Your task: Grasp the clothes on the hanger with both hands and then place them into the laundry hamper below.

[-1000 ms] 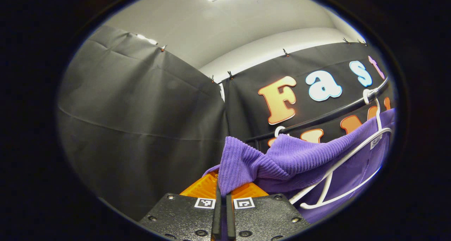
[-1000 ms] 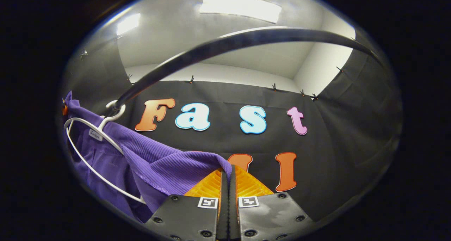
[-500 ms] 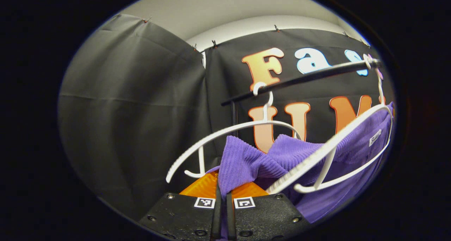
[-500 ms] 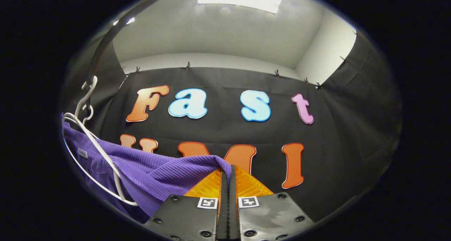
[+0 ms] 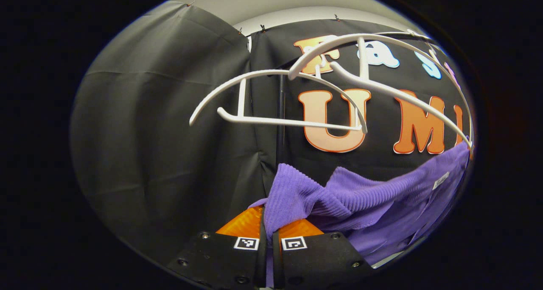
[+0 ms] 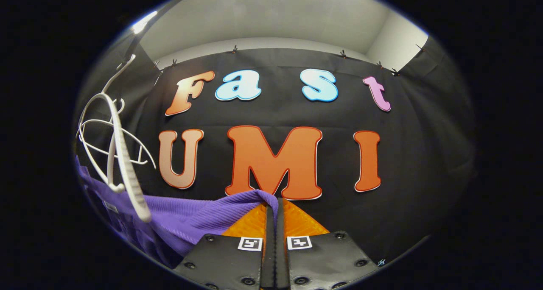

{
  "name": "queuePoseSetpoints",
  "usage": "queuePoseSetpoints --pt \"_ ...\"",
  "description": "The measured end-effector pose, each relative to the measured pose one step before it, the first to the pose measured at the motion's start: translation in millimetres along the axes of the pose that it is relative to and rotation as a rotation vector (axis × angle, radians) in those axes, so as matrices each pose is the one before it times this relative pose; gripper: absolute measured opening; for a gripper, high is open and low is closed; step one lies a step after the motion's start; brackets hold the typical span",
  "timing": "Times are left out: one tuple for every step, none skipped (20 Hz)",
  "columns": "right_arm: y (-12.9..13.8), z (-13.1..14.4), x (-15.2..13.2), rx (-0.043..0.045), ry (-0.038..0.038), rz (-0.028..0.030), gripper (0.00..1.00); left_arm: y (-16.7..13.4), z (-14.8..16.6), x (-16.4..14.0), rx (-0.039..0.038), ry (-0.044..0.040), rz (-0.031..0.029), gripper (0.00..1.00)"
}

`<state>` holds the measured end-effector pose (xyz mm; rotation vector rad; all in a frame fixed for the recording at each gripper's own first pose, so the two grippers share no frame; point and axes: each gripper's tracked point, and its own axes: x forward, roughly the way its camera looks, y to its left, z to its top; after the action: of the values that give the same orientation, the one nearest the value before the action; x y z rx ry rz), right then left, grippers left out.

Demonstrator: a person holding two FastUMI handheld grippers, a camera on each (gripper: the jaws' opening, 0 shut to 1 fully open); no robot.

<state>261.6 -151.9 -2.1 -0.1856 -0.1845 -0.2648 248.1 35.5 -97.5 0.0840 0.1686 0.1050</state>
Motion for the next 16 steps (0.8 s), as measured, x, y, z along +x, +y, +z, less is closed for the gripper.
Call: queuePoseSetpoints --pt "-0.74 -17.18 -6.68 -0.00184 0.04190 0.00675 0.08 0.50 -12.12 -8.17 0.00484 0.01336 0.00008 0.06" --pt "-0.94 -13.85 -8.23 0.00178 0.02131 0.00420 0.08 2.60 -12.08 -11.35 0.00787 0.00554 0.00001 0.06" --pt "-0.48 -10.99 -10.48 0.00724 0.02074 0.00077 0.08 1.45 -5.86 -6.51 0.01541 0.00166 0.00183 0.06" --pt "-2.57 -9.48 -10.60 0.00863 0.01375 -0.00302 0.08 1.55 -2.85 -6.85 0.01881 0.00104 0.00215 0.06" --pt "-2.18 -5.75 -11.06 0.00571 0.01326 -0.00161 0.08 3.20 -4.40 -7.05 0.01291 0.00199 -0.00244 0.06" --pt "-1.81 -5.43 -11.50 -0.00148 0.01161 0.00109 0.08 2.11 -7.54 -12.62 0.00277 0.00481 -0.00476 0.06" --pt "-1.52 -2.98 -12.82 -0.00736 0.01109 0.00375 0.08 2.28 -4.74 -10.57 -0.00517 0.00714 -0.00509 0.06" --pt "-1.11 -1.71 -13.36 -0.01102 0.00610 0.00584 0.08 1.19 -0.64 -10.68 -0.00857 0.00610 -0.00366 0.06" --pt "0.86 1.16 -13.31 -0.00990 0.00541 0.00771 0.08 3.17 -0.77 -9.15 -0.00922 0.00516 -0.00011 0.06" --pt "1.79 2.57 -12.02 -0.00910 0.00174 0.01104 0.08 4.95 -3.90 -10.47 -0.01043 0.00397 0.00078 0.06" --pt "2.69 1.54 -12.74 -0.00951 0.00521 0.01238 0.08 4.03 -3.52 -12.39 -0.01191 0.00314 0.00164 0.06" --pt "4.45 1.96 -12.97 -0.00370 0.00791 0.01597 0.08 1.95 -1.96 -12.27 -0.01330 0.00576 0.00099 0.06" --pt "5.47 1.42 -9.40 0.00006 0.00750 0.01942 0.08 1.96 -1.25 -8.92 -0.01173 0.00335 -0.00226 0.06" --pt "6.77 2.58 -10.30 -0.00198 0.00712 0.02121 0.08 -0.23 1.04 -5.11 -0.00201 0.00489 0.00001 0.06" --pt "9.10 2.95 -9.44 -0.00702 0.00220 0.02272 0.08 3.04 -1.84 -6.04 0.00691 0.00212 0.00249 0.06" --pt "8.40 1.42 -9.84 -0.00828 0.00335 0.02073 0.08 2.70 -2.72 -9.14 0.00762 0.00185 0.00403 0.06"
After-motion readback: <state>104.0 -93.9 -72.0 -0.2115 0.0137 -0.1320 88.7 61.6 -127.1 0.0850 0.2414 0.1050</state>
